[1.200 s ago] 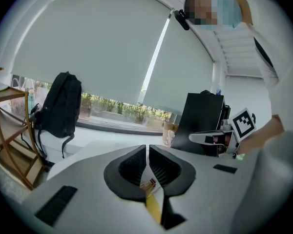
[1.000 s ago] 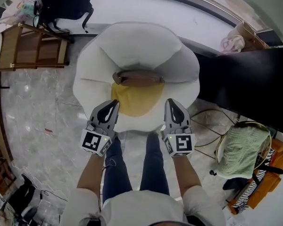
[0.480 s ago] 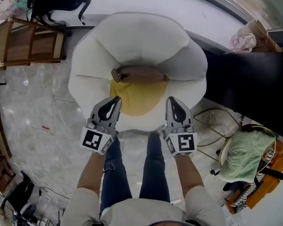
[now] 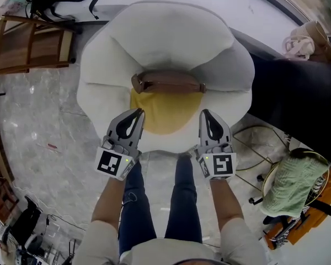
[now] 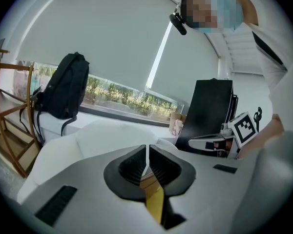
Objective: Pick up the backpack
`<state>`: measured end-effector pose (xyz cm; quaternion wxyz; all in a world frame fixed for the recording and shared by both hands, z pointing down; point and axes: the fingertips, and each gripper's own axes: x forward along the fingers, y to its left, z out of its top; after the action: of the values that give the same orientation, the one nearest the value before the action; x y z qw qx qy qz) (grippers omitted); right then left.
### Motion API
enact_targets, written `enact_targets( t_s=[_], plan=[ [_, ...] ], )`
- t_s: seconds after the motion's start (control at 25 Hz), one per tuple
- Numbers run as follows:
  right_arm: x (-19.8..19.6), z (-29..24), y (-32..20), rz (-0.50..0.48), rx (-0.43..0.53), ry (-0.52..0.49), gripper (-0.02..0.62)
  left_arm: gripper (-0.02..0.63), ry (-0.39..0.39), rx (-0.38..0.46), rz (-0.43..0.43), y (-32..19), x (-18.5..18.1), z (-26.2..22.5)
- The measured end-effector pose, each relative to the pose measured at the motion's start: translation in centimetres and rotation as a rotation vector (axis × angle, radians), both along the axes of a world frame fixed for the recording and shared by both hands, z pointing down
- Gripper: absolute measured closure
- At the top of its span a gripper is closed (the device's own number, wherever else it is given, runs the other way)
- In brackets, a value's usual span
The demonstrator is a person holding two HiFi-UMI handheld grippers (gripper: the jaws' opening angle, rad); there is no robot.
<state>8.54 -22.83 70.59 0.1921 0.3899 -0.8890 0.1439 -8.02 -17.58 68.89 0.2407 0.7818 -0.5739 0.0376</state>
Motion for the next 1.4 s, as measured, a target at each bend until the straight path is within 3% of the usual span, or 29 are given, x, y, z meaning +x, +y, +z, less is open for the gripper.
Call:
enact_targets(
  t_s=[0.56,0.92,1.4],
  plan=[
    [0.4,5.6,0.1,-0.017,-0.021,0.062,0.566,0.563,-0.054,-0.011,0.045,0.0,0.3,5.4],
    [0.3,8.2,-0.6,-0.066,-0.034,0.080,0.565,0.563,-0.002,-0.082,0.011,0.1,-0.1,9.3],
    [0.4,12.1,-2.0,-0.084,-0.073,0.130,0.565,0.563,-0.004,-0.179,-0.027,-0.3,-1.1,14.6]
  ],
)
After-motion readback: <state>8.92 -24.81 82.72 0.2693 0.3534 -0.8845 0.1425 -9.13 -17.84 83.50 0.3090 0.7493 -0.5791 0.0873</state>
